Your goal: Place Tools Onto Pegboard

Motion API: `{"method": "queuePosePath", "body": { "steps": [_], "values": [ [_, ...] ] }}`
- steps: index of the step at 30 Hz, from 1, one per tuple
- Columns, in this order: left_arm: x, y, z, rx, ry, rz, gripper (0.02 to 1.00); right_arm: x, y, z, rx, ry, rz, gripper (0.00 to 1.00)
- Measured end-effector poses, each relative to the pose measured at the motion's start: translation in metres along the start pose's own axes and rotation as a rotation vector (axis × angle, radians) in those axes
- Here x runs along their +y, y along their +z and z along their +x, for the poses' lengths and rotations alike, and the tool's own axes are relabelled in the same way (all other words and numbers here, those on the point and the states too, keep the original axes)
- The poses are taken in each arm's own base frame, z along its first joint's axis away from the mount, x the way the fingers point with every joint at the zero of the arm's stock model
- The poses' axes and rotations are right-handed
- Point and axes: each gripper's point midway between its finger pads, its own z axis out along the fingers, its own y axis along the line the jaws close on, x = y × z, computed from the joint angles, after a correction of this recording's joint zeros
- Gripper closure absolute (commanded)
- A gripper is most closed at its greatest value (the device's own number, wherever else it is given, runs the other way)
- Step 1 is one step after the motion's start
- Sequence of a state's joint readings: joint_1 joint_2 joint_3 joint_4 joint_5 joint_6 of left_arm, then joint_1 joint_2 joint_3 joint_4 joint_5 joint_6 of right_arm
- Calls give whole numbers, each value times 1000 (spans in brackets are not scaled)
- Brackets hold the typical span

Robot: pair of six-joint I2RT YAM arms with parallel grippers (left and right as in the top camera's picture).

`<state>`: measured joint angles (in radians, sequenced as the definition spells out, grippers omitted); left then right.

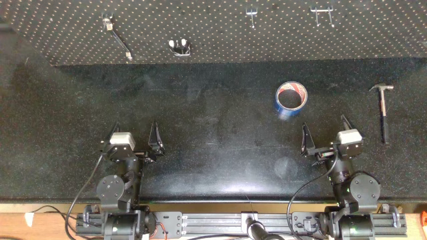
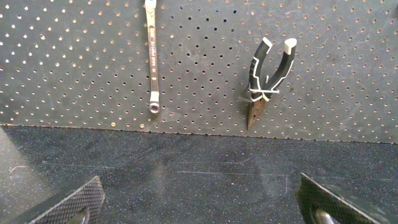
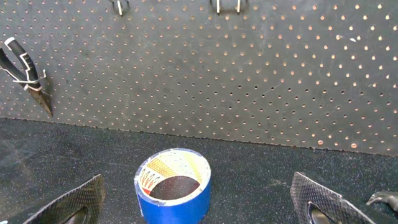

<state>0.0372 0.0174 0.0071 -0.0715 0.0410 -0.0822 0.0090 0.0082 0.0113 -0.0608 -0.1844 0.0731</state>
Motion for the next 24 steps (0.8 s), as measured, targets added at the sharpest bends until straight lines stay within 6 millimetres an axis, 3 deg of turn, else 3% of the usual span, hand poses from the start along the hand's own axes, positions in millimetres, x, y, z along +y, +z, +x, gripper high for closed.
{"method": "queuePosePath", "body": {
  "steps": [4,9,15,19,24],
  "values": [
    [0,0,0,0,0,-1,23,1,7,-6,115,111,-7,25],
    [1,0,-1,-3,4,-7,23,17,57,-26,501,310,-84,25],
    [1,0,-1,-5,4,-7,23,47,96,6,917,303,-116,27],
    [1,0,-1,-5,4,-7,23,61,120,14,1019,246,-107,25],
    [1,0,-1,-5,4,-7,23,64,126,38,1133,211,-80,25]
  ]
}}
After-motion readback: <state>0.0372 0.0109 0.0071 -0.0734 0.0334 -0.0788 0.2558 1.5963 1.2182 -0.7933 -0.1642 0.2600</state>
